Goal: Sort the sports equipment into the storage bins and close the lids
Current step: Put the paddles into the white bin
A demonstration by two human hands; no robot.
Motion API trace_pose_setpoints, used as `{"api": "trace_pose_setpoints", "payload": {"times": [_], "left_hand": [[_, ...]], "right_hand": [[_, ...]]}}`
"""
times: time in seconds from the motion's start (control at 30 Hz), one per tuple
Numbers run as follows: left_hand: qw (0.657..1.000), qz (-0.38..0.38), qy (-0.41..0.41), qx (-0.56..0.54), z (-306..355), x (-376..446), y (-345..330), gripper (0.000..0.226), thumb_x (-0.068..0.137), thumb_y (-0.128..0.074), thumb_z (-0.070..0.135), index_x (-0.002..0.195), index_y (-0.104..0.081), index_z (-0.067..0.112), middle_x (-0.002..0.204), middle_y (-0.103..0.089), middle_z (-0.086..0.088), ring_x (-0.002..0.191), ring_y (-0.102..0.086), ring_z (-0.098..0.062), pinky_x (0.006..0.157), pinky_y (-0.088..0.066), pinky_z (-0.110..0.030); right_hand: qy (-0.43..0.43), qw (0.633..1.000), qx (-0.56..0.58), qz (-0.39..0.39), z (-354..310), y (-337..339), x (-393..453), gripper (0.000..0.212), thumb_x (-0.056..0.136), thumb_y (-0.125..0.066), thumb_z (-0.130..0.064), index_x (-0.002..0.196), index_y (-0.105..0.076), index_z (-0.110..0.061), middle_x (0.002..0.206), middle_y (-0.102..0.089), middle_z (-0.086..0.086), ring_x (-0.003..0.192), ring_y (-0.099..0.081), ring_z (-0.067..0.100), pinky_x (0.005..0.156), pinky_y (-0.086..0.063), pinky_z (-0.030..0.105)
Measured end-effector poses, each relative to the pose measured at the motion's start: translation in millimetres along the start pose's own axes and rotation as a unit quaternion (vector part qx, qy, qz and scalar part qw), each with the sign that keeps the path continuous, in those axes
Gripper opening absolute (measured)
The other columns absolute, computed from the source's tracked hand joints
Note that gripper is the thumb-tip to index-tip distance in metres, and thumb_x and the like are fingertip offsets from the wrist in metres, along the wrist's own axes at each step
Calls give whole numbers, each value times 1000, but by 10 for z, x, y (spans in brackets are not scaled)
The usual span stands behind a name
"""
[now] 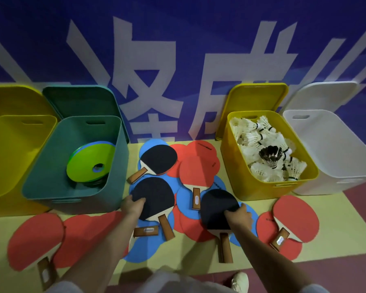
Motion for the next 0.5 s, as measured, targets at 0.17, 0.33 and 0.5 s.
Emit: {"api": "trace_pose_setpoints", "payload": {"times": [0.17, 0.33, 0.5], "left_hand": [[998, -19, -54, -36, 115, -131, 59, 52, 88, -61, 5, 137, -43, 6, 134, -51, -13, 120, -51, -36, 98, -45, -45], [987, -59, -151, 10, 209, -342, -31, 61, 91, -56, 7, 146, -29, 9, 138, -47, -13, 126, -47, -34, 101, -42, -43], [980, -74, -186, 25, 277, -447, -111, 71, 92, -46, -3, 152, -10, 14, 148, -36, -12, 134, -39, -32, 105, -37, -39]], "right_hand": [[55, 992, 92, 69, -88, 186, -217, 31, 81, -63, -23, 105, -63, -4, 89, -56, 10, 80, -57, 33, 74, -52, 40], [222, 966, 136, -7, -84, 136, -442, 51, 89, -60, -24, 137, -41, -26, 128, -53, 4, 115, -53, 26, 90, -49, 44], [271, 960, 69, 16, -104, 80, -632, 65, 94, -51, -25, 150, -18, -28, 143, -46, 0, 126, -48, 26, 94, -46, 41]]}}
Point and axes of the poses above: each hand's wrist, its own x-axis towards the middle knuckle, its own y-axis out of the back of the hand, z = x × y, the point moved 1 cm from there along x, towards the middle knuckle
